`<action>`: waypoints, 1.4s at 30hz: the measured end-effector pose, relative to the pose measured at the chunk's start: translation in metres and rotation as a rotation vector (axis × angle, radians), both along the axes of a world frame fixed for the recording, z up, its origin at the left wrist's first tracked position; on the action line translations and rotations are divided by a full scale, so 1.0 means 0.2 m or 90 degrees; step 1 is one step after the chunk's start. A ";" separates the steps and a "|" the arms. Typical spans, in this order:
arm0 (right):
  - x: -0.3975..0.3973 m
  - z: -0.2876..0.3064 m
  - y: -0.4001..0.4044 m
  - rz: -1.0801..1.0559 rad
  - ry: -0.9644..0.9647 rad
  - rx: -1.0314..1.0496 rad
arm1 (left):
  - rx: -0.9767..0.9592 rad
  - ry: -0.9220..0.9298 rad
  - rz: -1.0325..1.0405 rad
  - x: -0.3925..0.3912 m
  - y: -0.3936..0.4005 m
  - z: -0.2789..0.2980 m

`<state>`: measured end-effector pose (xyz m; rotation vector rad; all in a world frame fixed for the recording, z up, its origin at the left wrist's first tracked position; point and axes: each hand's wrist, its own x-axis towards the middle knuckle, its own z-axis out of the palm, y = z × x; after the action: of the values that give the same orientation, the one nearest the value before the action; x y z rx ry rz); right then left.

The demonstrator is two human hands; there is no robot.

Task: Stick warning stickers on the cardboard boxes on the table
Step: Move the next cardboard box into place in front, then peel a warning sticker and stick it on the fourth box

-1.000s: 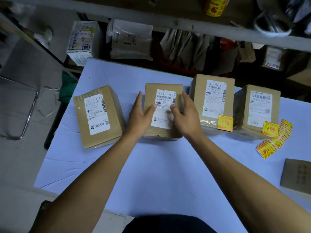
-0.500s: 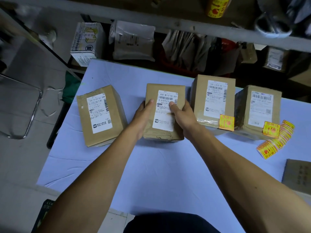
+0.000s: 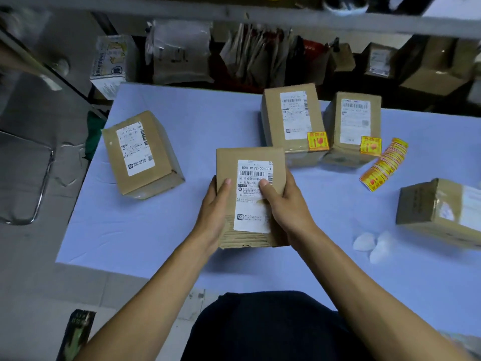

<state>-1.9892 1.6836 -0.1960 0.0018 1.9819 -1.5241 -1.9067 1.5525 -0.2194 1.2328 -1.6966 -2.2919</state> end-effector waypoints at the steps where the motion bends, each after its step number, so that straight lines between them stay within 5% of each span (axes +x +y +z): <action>1: 0.02 0.00 0.05 0.006 -0.003 0.002 | -0.006 0.001 0.004 0.03 0.06 0.00; 16: -0.05 -0.20 0.78 -0.046 -0.046 0.039 | 0.032 -0.050 -0.085 -0.11 0.73 -0.17; 27: -0.24 -0.32 0.86 -0.051 -0.059 0.078 | -0.062 -0.111 -0.178 -0.38 0.77 -0.25; 29: -0.29 -0.32 0.87 -0.030 -0.067 0.080 | -0.145 -0.138 -0.230 -0.40 0.76 -0.24; 32: -0.37 -0.32 0.92 -0.015 0.002 0.173 | -0.473 -0.175 -0.350 -0.40 0.73 -0.25; 36: -0.51 -0.35 0.99 -0.086 0.116 0.284 | -0.846 -0.039 -0.555 -0.49 0.72 -0.20; 42: -0.71 -0.45 1.05 -0.050 0.144 0.407 | -0.918 0.045 -0.792 -0.62 0.77 -0.23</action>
<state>-2.1312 1.8928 -0.2862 0.1814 2.5983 -0.9031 -2.0304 1.7074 -0.2651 -0.3192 -3.3482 -0.3812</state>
